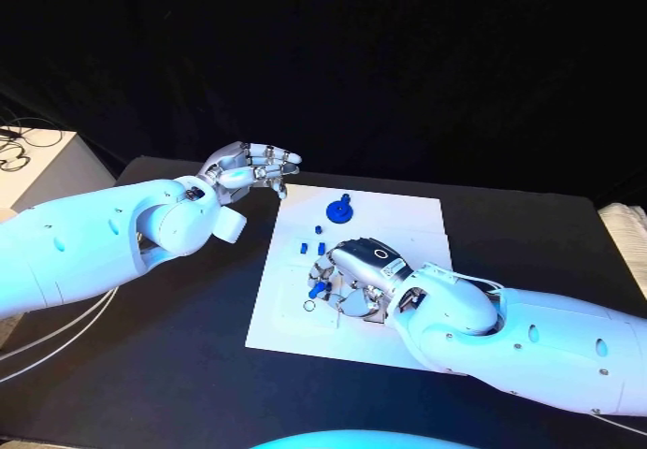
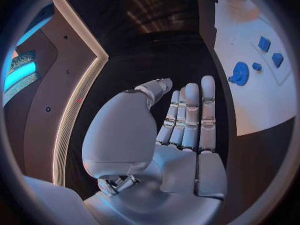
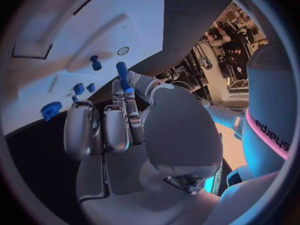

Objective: Assemble the parts on the task board

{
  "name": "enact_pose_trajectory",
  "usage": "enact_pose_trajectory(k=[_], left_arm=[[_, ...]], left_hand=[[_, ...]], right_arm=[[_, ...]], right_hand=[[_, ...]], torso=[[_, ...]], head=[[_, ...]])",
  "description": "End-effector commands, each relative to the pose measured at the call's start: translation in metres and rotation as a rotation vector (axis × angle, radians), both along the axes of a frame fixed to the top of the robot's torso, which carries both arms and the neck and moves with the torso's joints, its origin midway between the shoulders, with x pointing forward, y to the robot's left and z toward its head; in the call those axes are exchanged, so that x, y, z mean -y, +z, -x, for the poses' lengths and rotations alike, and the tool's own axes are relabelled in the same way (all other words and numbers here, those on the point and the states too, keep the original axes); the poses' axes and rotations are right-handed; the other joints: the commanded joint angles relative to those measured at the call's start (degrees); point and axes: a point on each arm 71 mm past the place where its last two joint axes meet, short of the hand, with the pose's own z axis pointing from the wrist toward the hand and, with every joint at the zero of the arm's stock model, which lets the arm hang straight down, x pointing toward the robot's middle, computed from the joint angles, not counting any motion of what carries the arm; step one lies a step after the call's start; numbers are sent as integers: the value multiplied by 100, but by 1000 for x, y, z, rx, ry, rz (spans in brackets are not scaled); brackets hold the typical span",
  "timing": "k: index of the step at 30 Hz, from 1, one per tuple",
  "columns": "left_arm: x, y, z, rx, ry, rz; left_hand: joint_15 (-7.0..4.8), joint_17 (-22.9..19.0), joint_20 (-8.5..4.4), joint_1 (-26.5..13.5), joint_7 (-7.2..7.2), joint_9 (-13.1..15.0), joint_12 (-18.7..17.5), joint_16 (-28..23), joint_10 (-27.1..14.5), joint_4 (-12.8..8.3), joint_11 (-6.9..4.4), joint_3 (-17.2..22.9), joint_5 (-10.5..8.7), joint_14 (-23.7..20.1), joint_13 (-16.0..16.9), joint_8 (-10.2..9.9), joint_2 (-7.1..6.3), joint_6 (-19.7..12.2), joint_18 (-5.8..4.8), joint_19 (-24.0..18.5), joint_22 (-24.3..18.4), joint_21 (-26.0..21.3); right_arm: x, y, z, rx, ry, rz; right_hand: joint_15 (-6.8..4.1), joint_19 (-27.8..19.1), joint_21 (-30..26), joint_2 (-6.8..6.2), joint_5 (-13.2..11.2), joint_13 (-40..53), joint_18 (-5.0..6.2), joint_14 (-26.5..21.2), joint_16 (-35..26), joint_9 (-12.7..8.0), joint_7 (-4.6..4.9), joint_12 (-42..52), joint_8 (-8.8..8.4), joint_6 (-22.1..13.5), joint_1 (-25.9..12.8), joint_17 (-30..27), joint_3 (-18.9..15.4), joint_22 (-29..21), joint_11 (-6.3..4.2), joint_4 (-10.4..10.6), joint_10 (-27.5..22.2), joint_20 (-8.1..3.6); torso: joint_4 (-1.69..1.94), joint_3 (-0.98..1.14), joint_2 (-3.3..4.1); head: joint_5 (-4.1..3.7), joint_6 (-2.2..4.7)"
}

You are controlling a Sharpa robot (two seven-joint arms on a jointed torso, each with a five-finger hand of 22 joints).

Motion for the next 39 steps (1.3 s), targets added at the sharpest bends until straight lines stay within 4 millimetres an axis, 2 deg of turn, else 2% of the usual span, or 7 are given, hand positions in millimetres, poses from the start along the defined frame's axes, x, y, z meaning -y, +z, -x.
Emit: enact_pose_trajectory(k=[1,6,9,13,22,28,39], left_arm=[[3,1,1,0,-23,14],[3,1,1,-1,-25,14],[4,1,1,-2,-26,14],[3,1,1,-2,-25,14],[1,0,1,-5,-21,11],[0,1,1,-5,-19,10],[0,1,1,-5,-18,10]], left_hand=[[-8,-5,-1,-28,4,-2,-3,-19,-41,22,-16,-19,3,-36,-8,20,7,-40,89,45,-8,-29],[-8,-5,-1,-28,4,-2,-3,-19,-41,22,-16,-19,3,-36,-8,20,7,-40,89,45,-8,-29],[-7,-5,-1,-27,5,-2,0,-18,-43,26,-16,-20,4,-38,-9,24,8,-43,89,47,-12,-34],[-7,-5,-1,-27,5,-2,0,-18,-43,26,-16,-20,4,-38,-9,24,8,-43,89,47,-12,-34],[-6,-5,-1,-28,7,-3,2,-17,-48,31,-14,-23,5,-41,-10,25,6,-50,89,49,-15,-38],[-6,-5,-1,-28,7,-3,2,-17,-48,31,-14,-23,5,-41,-10,25,6,-50,89,49,-15,-38],[-6,-5,-1,-28,7,-3,2,-17,-48,31,-14,-23,5,-41,-10,25,6,-50,89,49,-15,-38]], right_arm=[[-2,-3,0,19,-8,7],[-5,-9,2,7,-6,15],[-6,-12,3,-1,-5,20],[-8,-14,4,-7,0,24],[-8,-16,7,-15,9,33],[-8,-18,6,-11,8,42],[-9,-23,6,-20,12,63]], right_hand=[[-45,-7,-38,134,20,40,-82,156,8,444,6,-22,28,-3,68,-15,44,-9,-314,-17,365,-43],[-45,-7,-38,134,20,40,-82,156,8,444,6,-22,28,-3,68,-15,44,-9,-314,-17,365,-43],[-44,-10,-47,134,21,42,-79,154,3,449,9,-28,29,-7,65,-24,49,-17,-313,-22,365,-43],[-43,-8,-40,134,24,45,-81,155,6,454,11,-33,30,-10,62,-18,56,-9,-311,-29,366,-42],[-41,-5,-32,129,33,52,-83,156,8,467,13,-44,36,-14,52,-16,65,0,-309,-43,371,-41],[-41,-5,-32,129,33,52,-83,156,8,467,13,-44,36,-14,52,-16,65,0,-309,-43,371,-41],[-40,-4,-28,126,42,58,-84,158,13,477,14,-51,41,-15,42,-7,71,5,-309,-53,377,-40]], torso=[[-3,5,8],[4,7,8],[12,1,11],[0,8,4],[-17,5,6],[1,4,-3],[-4,6,4]], head=[[9,-11],[16,-2],[18,-11],[40,-44],[64,-78],[59,-83],[68,-96]])
